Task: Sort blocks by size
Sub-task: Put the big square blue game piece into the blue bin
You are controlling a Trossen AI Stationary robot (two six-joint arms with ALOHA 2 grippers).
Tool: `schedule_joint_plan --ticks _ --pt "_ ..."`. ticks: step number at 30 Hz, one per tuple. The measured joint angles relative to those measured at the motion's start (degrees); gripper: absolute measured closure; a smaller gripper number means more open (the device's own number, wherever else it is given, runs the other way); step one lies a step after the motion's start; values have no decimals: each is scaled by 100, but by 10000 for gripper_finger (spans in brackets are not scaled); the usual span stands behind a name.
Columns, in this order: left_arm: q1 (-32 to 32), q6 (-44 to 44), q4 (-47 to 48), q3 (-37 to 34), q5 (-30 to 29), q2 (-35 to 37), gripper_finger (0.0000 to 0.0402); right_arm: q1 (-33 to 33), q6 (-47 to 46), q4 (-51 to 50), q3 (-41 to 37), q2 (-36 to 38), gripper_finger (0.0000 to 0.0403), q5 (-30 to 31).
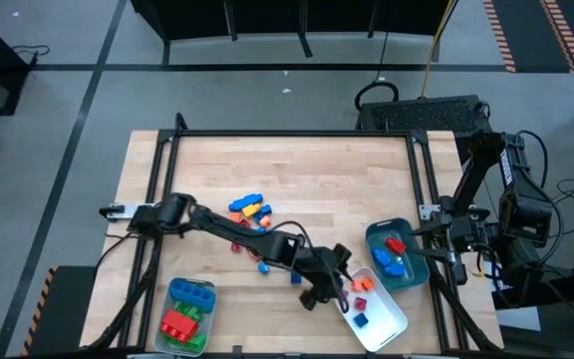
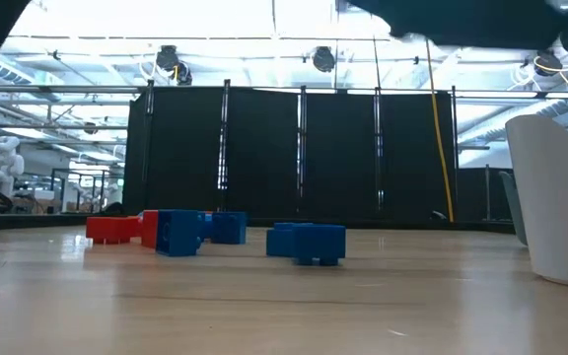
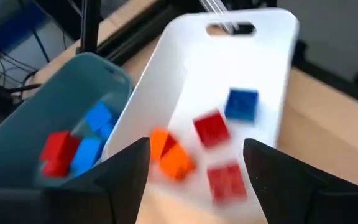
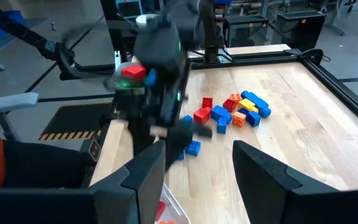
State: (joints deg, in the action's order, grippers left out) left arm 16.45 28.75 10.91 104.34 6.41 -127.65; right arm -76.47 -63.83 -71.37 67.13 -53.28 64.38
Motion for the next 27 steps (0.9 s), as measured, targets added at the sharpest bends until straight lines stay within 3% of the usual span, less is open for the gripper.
schedule_joint_plan --ticks 5,11,16,23,27 --pt "-9 128 2199 24 -588 589 141 0 0 0 0 -4 232 -21" --pt "-495 -1430 4067 -231 -1845 904 141 0 43 -7 0 -34 232 5" --pt "-941 -2017 3643 -1528 -2036 1626 141 0 83 -2 0 -113 232 11" --pt "-1428 -2665 2664 -3789 -3427 3568 141 0 40 -4 0 -321 232 -24" --pt "-1749 -3137 2417 -4775 -3387 4502 141 0 195 -7 0 -378 232 -30"
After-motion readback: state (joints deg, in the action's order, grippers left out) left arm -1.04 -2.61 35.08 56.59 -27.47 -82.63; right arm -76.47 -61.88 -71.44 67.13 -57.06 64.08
